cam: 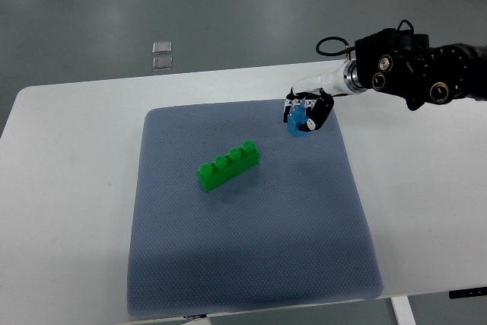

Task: Stack blue block on green block with right hand
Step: 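Lift the blue block and carry it over the green block, then lower the blue block onto the green block's studs and press down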

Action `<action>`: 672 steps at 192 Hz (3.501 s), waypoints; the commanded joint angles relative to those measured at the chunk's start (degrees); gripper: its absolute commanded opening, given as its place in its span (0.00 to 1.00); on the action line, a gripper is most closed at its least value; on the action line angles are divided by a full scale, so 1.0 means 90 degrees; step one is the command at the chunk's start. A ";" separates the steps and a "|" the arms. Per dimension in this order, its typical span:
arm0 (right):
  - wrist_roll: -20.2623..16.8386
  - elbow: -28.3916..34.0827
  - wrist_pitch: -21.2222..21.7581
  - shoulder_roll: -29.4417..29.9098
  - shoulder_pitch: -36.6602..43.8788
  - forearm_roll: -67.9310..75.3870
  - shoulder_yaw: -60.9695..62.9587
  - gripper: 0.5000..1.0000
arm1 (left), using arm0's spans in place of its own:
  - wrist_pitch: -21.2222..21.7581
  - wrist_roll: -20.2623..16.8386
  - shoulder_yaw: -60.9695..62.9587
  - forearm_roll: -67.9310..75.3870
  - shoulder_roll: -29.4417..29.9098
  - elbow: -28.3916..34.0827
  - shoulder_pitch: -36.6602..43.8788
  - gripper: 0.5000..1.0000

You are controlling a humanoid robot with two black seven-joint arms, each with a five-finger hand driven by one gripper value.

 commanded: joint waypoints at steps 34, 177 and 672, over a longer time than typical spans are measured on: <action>0.0014 0.0280 -0.0049 0.0550 0.0949 0.0602 -0.0003 0.01 | -0.0001 0.0000 0.0002 0.0000 0.0000 -0.0008 0.0001 1.00; 0.0473 0.1149 -0.1836 0.0775 0.0441 0.0797 -0.0003 0.03 | -0.0001 0.0000 0.0002 0.0000 0.0000 -0.0009 0.0001 1.00; 0.0629 0.0954 -0.2500 0.0736 -0.0789 -0.0267 -0.0052 0.05 | -0.0001 0.0000 0.0002 0.0000 0.0000 -0.0009 0.0001 1.00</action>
